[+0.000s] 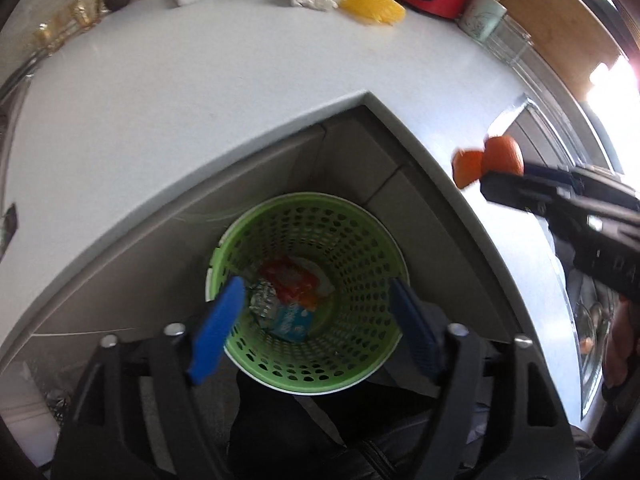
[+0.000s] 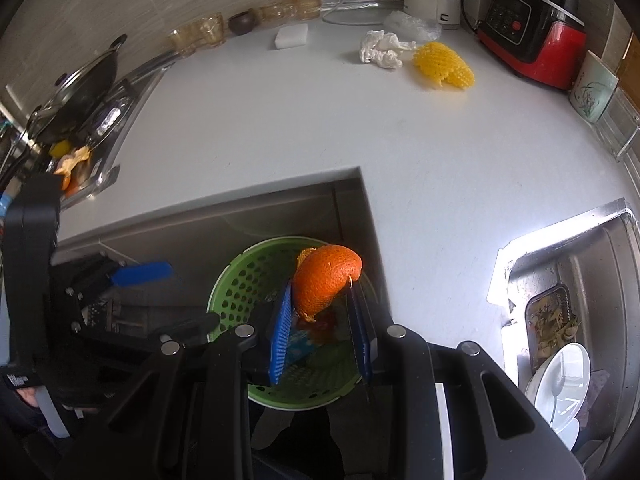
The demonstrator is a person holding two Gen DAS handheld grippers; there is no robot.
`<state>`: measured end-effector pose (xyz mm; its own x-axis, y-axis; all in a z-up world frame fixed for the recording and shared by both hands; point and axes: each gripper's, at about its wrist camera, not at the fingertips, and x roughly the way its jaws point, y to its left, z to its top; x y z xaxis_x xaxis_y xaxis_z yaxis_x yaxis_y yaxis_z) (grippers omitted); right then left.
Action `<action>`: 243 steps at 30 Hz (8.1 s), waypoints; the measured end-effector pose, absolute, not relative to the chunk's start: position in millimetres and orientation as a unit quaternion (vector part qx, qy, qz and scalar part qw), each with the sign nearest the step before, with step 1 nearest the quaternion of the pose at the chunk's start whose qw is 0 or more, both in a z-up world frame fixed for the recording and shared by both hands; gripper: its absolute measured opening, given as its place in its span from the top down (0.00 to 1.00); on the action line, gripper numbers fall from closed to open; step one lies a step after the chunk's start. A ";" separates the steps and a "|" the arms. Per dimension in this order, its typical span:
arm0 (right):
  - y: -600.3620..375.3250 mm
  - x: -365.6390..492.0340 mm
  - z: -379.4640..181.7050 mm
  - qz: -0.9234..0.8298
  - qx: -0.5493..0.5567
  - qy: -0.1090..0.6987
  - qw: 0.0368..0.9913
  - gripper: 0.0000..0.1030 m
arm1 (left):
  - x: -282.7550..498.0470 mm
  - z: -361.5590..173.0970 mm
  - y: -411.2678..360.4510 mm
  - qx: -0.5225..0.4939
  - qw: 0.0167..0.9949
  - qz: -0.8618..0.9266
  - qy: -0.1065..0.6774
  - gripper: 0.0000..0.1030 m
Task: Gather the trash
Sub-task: 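Carry both orange peels over the green basket with both grippers, then open both grippers to drop the orange peels into the green basket, then grasp the white tissue with the left gripper while the right grasps the yellow foam net, then carry the tissue and yellow foam net toward the green basket with both grippers, then open both grippers to drop the tissue and foam net into the green basket, then move both grippers back over the counter toward the white sponge and plastic bag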
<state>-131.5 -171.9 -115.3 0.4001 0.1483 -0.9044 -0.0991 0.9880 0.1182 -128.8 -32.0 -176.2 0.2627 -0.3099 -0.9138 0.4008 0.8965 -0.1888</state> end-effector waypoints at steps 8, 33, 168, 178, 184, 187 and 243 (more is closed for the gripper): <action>-157.5 -140.7 -114.5 0.103 0.015 0.539 0.836 0.72 | -113.1 -152.2 -3.4 0.021 0.819 -0.164 0.549 0.08; -128.5 -115.6 -127.8 0.108 -0.010 0.559 0.822 0.31 | -73.3 -137.7 29.3 0.027 0.837 -0.136 0.529 0.08; -160.7 -144.6 -127.1 0.106 -0.037 0.572 0.813 0.78 | -127.1 -204.8 -31.7 0.007 0.776 -0.196 0.599 0.83; -178.2 -159.4 -130.9 0.088 -0.019 0.576 0.813 0.77 | -131.6 -223.0 -41.8 0.026 0.775 -0.190 0.602 0.39; -177.5 -159.5 -130.9 0.090 -0.012 0.573 0.815 0.77 | -132.4 -211.3 -44.6 0.032 0.782 -0.196 0.591 0.21; -176.7 -157.7 -131.6 0.095 -0.009 0.573 0.814 0.76 | -130.9 -200.4 -39.0 0.028 0.789 -0.187 0.585 0.20; -202.7 58.1 -84.6 -0.091 0.088 0.478 0.869 0.02 | 193.5 -133.8 24.5 -0.019 0.852 -0.132 0.506 0.07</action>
<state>58.1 -202.7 -84.6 0.5273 -0.0732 -0.8465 0.2421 0.9679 0.0671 193.5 24.5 -133.8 0.4529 -0.2436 -0.8576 0.2050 0.9646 -0.1658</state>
